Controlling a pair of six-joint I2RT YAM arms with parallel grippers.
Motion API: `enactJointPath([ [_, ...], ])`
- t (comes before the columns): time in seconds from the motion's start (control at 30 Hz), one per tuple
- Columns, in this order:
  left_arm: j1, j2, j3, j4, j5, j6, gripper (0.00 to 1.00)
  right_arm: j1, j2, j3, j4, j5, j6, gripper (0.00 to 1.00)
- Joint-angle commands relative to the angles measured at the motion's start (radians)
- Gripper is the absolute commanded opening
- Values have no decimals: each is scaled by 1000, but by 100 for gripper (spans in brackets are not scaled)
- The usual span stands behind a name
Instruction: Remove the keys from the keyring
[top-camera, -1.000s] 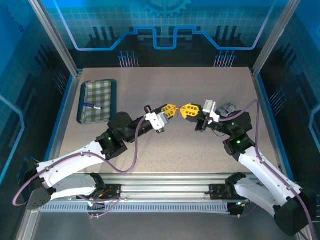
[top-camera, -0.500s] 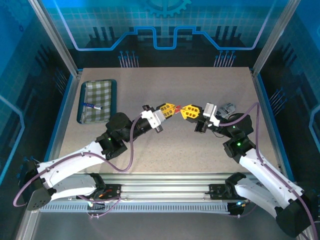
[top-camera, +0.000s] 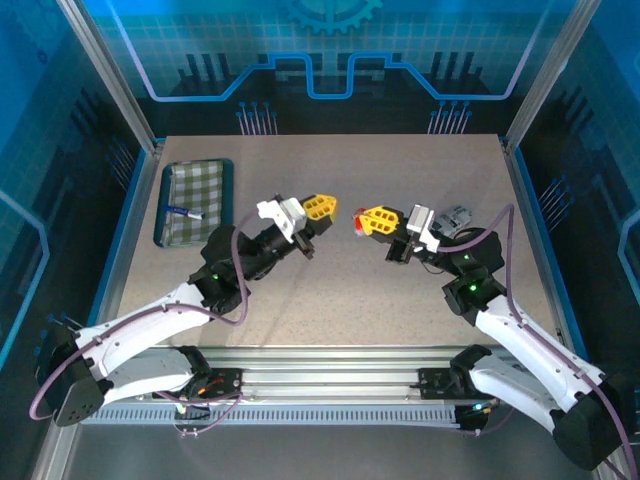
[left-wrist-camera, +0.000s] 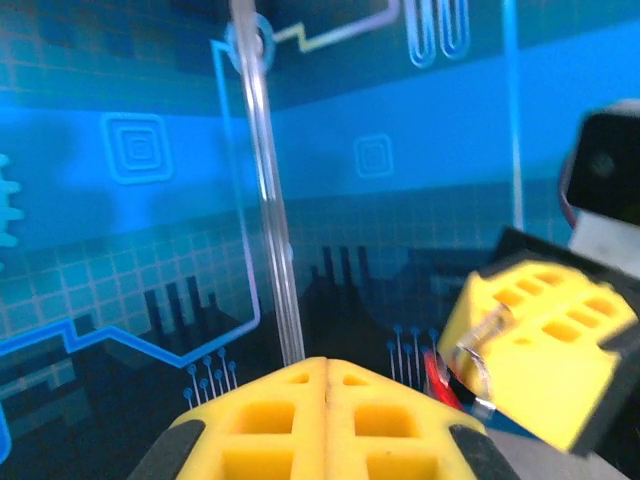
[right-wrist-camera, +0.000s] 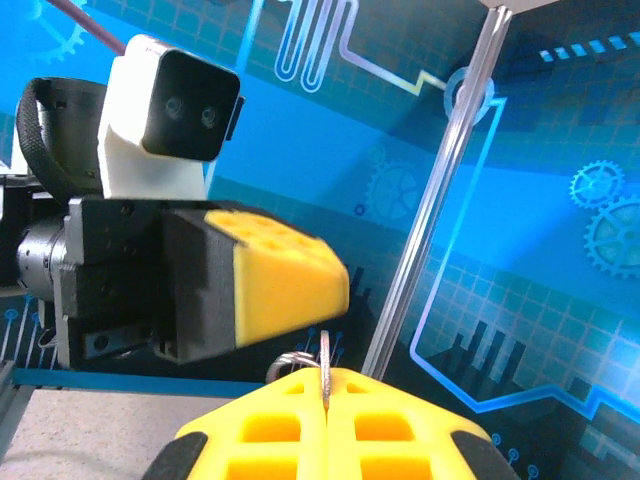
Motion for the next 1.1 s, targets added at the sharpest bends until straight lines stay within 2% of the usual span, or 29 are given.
enactJointPath([
  [0.0, 7, -18, 5, 87, -4, -125, 0, 17, 4, -10, 63, 80, -2, 0],
  [0.13, 7, -18, 12, 58, 13, -133, 0, 18, 11, -10, 73, 67, 16, 0],
  [0.27, 7, -29, 38, -58, 39, -95, 0, 17, 7, 4, 33, 56, 14, 0],
  [0.4, 7, -40, 54, -156, 56, -55, 15, 18, -2, 20, -18, 45, 6, 0],
  [0.5, 8, -34, 81, -255, 90, -16, 31, 18, -3, 36, -57, 41, 6, 0],
  [0.63, 7, -27, 45, -198, 91, -5, 51, 18, -2, 53, -101, 39, 12, 0],
  [0.77, 5, 7, 44, -173, 111, 19, 59, 17, -1, 68, -131, 17, 28, 0],
  [1.07, 13, 97, 82, -125, 205, 21, 62, 16, 16, 117, -183, -56, 86, 0],
])
